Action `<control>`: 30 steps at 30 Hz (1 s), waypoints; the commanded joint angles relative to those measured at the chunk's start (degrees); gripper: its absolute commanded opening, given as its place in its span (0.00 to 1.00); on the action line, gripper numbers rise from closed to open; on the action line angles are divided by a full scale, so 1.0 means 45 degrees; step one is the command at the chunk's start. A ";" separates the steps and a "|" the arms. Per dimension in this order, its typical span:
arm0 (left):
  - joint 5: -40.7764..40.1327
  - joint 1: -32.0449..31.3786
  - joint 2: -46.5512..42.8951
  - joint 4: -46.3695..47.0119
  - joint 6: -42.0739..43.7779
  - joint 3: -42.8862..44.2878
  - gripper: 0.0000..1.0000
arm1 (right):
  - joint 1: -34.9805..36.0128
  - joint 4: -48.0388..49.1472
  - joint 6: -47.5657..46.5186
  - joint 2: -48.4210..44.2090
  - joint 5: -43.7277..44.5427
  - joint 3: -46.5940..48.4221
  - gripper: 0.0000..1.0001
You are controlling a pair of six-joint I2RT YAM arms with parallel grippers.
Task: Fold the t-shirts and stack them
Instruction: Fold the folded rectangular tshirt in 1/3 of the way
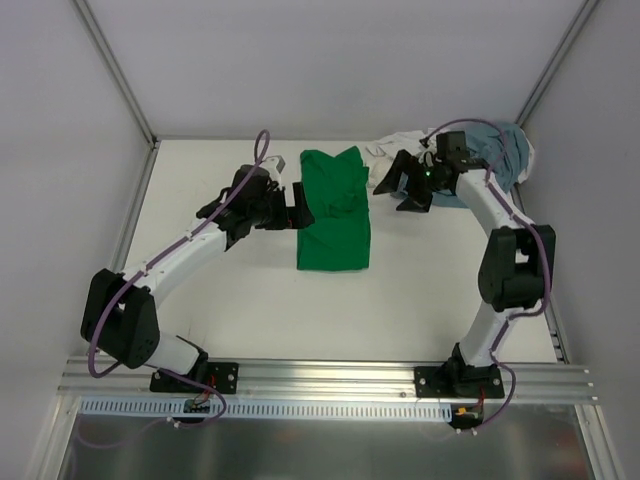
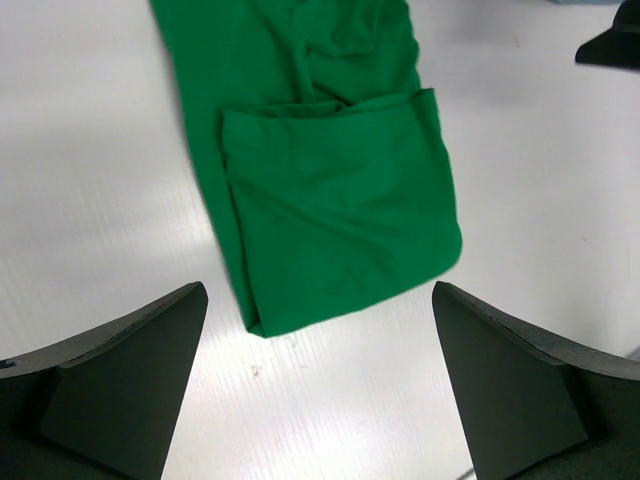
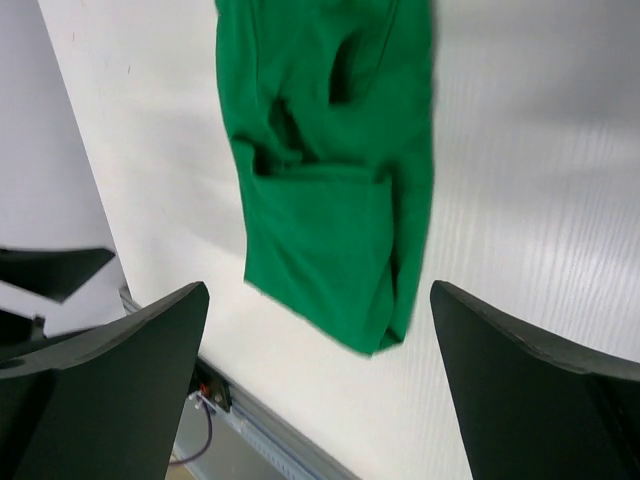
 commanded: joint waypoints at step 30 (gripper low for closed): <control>0.5592 0.0901 0.1779 0.2810 -0.0255 -0.3467 0.95 | 0.1104 0.2383 0.0070 -0.3357 -0.0514 -0.7772 0.98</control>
